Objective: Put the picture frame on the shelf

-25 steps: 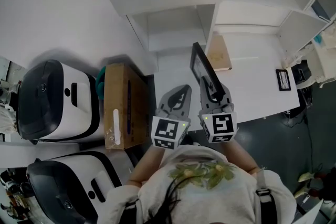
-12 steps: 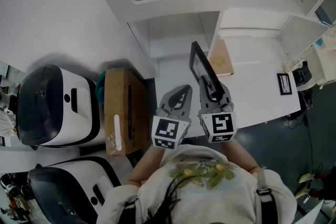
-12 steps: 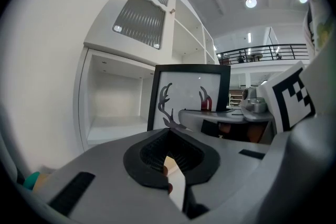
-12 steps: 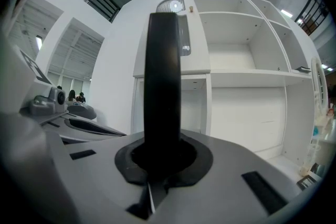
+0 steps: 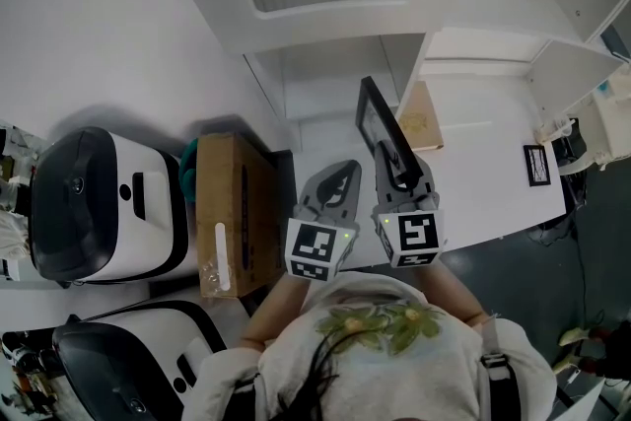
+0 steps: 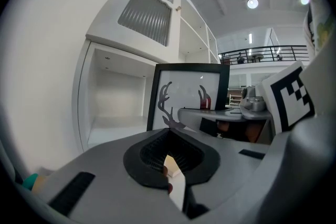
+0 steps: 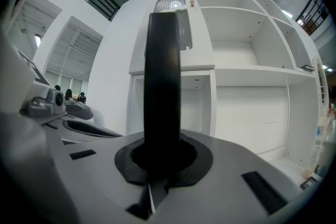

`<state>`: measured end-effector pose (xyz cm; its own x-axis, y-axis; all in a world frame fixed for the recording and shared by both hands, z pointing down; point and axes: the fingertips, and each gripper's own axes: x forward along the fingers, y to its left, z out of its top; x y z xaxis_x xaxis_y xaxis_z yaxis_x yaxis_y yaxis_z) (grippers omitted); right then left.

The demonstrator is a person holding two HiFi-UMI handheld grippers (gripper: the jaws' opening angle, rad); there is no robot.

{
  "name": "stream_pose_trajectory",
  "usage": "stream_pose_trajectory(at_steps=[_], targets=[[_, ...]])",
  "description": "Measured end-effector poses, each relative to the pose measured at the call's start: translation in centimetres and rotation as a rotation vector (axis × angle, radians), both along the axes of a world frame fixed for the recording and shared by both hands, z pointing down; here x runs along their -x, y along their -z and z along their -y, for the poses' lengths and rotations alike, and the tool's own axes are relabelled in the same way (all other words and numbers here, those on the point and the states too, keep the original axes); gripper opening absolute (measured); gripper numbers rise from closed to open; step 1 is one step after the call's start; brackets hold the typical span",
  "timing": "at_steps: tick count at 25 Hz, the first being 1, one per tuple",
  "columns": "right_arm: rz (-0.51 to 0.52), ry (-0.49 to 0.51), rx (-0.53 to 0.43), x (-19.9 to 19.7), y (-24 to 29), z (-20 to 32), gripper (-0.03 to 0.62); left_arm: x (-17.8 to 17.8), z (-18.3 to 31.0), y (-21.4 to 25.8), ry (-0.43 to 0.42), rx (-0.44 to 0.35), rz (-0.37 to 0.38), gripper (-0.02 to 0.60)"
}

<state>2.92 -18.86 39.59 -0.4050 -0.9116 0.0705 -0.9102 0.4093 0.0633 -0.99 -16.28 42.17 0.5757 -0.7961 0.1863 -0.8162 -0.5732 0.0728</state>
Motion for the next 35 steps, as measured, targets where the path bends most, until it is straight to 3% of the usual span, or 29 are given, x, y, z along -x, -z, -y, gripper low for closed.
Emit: stream_pose_trajectory(at_steps=[35], targets=[[-0.035, -0.005, 0.005, 1.8, -0.2, 5.9, 0.035, 2.0, 4.1, -1.8, 0.027, 0.044, -0.026, 0.028]])
